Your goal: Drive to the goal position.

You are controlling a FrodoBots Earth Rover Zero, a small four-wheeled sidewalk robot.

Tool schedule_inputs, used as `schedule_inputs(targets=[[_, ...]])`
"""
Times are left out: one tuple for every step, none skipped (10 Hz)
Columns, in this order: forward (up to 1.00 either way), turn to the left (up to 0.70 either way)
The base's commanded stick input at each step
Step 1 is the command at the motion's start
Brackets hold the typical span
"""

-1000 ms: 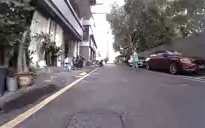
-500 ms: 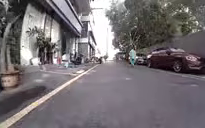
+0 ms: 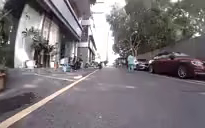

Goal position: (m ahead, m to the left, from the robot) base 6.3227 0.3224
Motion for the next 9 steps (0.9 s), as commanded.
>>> schedule_inputs(targets=[[0.7,0.0],[0.7,0.0],[0.7,0.0],[0.7,0.0],[0.7,0.0],[0.7,0.0],[0.7,0.0],[0.7,0.0],[0.7,0.0]])
